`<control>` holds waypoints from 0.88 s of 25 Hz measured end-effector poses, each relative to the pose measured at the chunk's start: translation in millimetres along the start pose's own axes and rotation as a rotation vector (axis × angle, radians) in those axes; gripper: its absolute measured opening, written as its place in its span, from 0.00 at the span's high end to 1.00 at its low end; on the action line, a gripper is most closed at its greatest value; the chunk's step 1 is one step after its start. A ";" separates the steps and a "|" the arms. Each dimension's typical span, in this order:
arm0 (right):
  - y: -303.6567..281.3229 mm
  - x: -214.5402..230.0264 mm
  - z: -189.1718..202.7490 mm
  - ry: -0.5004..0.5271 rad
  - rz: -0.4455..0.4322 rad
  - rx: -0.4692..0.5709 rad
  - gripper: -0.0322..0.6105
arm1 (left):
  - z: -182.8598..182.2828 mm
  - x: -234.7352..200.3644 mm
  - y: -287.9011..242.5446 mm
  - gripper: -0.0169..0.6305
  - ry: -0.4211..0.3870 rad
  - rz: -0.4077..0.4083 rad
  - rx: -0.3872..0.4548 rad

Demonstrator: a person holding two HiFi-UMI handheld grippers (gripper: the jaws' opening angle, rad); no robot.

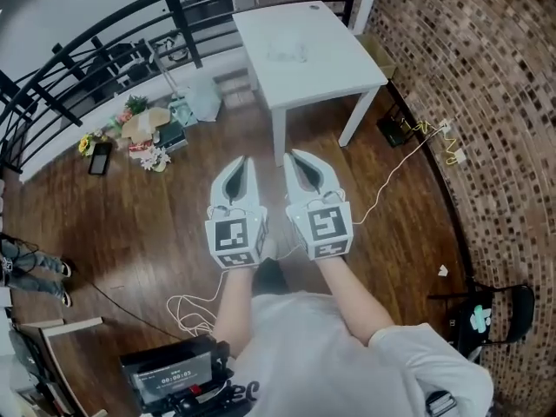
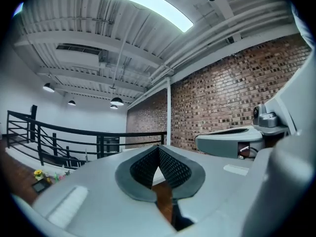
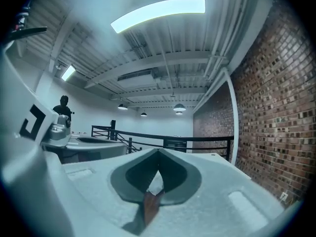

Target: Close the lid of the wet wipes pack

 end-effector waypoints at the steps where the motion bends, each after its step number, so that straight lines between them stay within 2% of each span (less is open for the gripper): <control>1: -18.8 3.8 -2.6 0.003 0.008 -0.003 0.97 | -0.1 -10.7 -15.9 0.95 0.005 0.005 0.002; 5: -78.5 18.2 -9.6 0.011 0.051 -0.020 0.97 | 4.9 -39.9 -73.3 0.95 0.010 0.061 -0.008; 10: -124.7 40.8 -20.5 0.025 0.115 -0.020 0.96 | 5.4 -62.5 -135.6 0.95 -0.004 0.117 0.010; 13: -140.4 60.1 -14.5 0.016 0.157 -0.032 0.97 | 8.4 -66.6 -164.8 0.95 0.013 0.149 -0.008; 16: -156.6 97.7 -17.7 0.005 0.211 -0.013 0.97 | 3.7 -60.8 -202.4 0.95 0.007 0.182 -0.009; 19: -183.2 140.6 -22.7 -0.022 0.213 -0.010 0.97 | 2.9 -49.6 -247.5 0.95 -0.009 0.191 -0.006; 22: -228.3 174.7 -30.1 -0.035 0.170 -0.007 0.97 | 7.7 -42.0 -300.0 0.95 -0.012 0.190 -0.004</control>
Point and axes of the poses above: the fingertips, and each gripper's own axes: y backward along the fingers, x to its right, z out of its underside, the point moved 1 cm from there along y, backward along the fingers, and after that the axes turned 9 degrees about -y, right-handed, at the moved point
